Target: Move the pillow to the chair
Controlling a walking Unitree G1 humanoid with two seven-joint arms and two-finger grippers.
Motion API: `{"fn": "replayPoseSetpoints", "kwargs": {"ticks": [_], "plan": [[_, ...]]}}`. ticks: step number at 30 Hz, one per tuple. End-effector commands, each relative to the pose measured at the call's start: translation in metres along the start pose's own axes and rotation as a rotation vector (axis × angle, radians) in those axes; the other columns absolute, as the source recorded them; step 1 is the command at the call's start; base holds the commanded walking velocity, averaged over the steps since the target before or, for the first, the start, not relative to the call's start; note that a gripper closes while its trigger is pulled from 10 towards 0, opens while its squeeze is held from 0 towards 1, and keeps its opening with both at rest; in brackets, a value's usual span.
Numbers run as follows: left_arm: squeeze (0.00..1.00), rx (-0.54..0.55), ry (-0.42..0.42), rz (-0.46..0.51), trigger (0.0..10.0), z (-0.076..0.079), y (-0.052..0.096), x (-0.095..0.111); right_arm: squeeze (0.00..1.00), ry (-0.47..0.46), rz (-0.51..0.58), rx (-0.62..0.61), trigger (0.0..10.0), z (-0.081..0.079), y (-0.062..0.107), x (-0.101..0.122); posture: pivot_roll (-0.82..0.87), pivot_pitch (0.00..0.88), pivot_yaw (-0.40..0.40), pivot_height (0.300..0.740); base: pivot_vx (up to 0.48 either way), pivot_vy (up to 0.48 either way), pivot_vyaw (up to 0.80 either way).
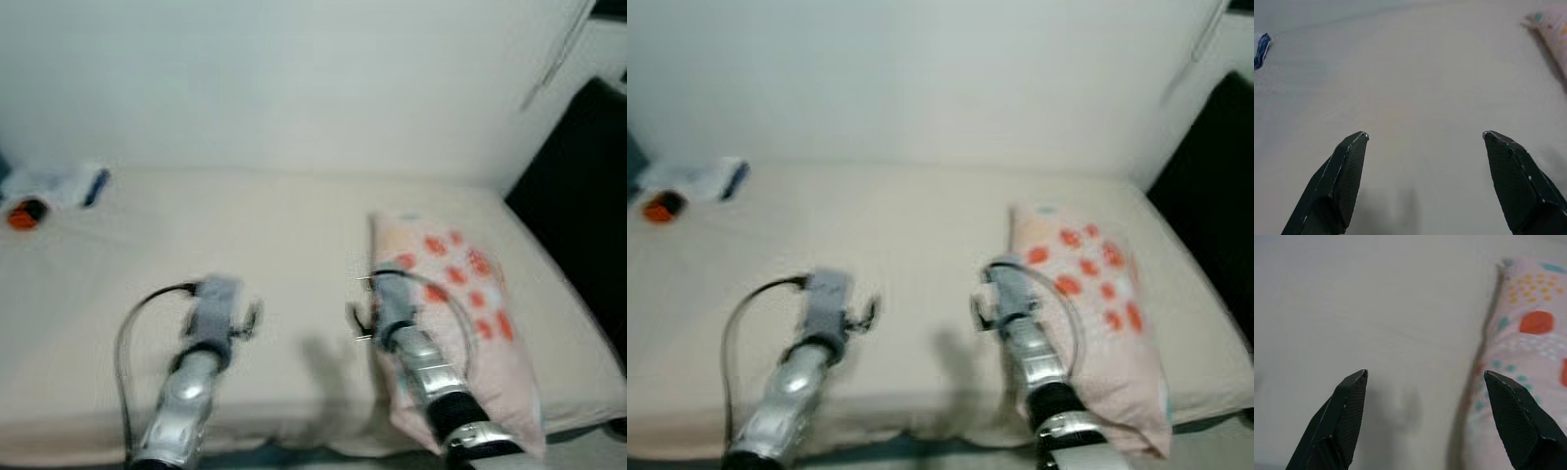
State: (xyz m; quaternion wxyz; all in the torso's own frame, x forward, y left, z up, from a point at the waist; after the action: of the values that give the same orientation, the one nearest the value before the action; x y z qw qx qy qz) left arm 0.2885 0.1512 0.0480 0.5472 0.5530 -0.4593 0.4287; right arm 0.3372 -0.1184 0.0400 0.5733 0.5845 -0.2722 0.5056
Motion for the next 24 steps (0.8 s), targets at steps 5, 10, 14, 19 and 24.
{"fn": "replayPoseSetpoints", "kwargs": {"ticks": [5,10,14,19,24], "plan": [[0.00,-0.015,0.001,-0.002,10.0,0.0092,0.0005,-0.0007,0.00,-0.009,-0.040,-0.030,10.0,0.0112,0.0045,-0.0135,0.04,0.000,-0.102,0.702,0.000,0.000,0.00],[0.00,-0.001,0.005,0.001,10.0,0.0072,0.0006,-0.0004,0.00,-0.011,-0.041,-0.028,10.0,0.0099,0.0044,-0.0139,0.05,0.000,-0.102,0.702,0.000,0.000,0.00],[0.00,0.006,0.004,-0.001,10.0,0.0061,0.0003,-0.0004,0.00,-0.009,-0.039,-0.026,10.0,0.0089,0.0043,-0.0136,0.05,0.000,-0.102,0.702,0.000,0.000,0.00],[0.00,0.007,-0.001,-0.002,10.0,0.0064,0.0014,-0.0010,0.00,-0.008,-0.039,-0.025,10.0,0.0080,0.0047,-0.0144,0.05,0.000,-0.101,0.702,0.000,0.000,0.00],[0.00,-0.001,0.004,-0.001,10.0,0.0071,0.0021,-0.0013,0.00,-0.009,-0.039,-0.023,10.0,0.0069,0.0049,-0.0150,0.05,0.000,-0.100,0.702,0.000,0.000,0.00]]}}
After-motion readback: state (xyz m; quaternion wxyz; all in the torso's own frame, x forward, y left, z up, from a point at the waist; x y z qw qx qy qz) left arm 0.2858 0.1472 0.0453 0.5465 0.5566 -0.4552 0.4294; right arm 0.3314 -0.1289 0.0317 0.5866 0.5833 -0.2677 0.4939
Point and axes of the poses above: a point about 5 cm out from each wrist's last joint towards the gripper, its own y axis pointing back from the gripper into the wrist, its own x axis along the axis of the wrist's last joint, z = x × y, the point moved 1 cm from there along -y, pointing out of the wrist towards the gripper, and after that the axes turned 6 degrees about y, right-handed, at the moved point
